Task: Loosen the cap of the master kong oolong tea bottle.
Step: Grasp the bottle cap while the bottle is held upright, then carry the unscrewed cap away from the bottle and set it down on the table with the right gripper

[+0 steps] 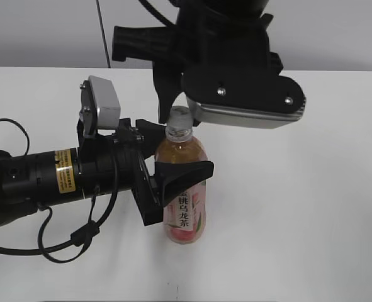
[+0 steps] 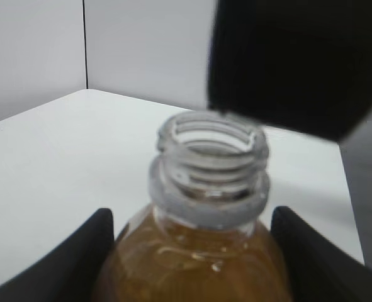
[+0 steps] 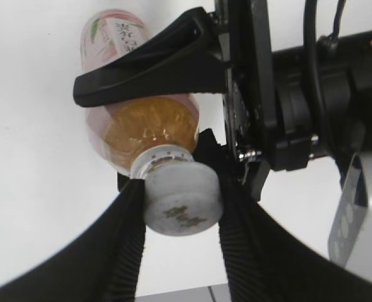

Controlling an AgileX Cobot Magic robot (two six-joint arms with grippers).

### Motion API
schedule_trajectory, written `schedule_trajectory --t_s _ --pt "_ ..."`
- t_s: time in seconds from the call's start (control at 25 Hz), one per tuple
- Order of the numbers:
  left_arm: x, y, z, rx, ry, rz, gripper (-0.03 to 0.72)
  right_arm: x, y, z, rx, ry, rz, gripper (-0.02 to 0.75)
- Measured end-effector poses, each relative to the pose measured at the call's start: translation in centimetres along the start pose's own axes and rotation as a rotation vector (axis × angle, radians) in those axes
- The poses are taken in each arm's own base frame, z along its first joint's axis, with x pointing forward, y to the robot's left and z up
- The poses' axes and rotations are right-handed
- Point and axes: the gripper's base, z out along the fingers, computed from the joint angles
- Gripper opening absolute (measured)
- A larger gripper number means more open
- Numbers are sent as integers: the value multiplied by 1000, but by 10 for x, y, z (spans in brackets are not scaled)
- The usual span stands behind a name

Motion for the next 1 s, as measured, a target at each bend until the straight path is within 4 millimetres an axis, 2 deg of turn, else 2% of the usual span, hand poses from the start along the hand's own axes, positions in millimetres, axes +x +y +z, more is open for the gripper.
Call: schedule_trajectory --t_s 0.24,0.56,0.76,1.0 --pt "0 0 0 -1 0 0 458 4 12 -22 3 61 204 275" --pt "0 0 0 -1 0 0 458 25 54 -28 -74 166 703 275" --pt "0 0 0 -1 0 0 458 32 93 -21 -118 172 1034 275" --pt "0 0 0 -1 0 0 458 30 160 -6 -214 154 1400 275"
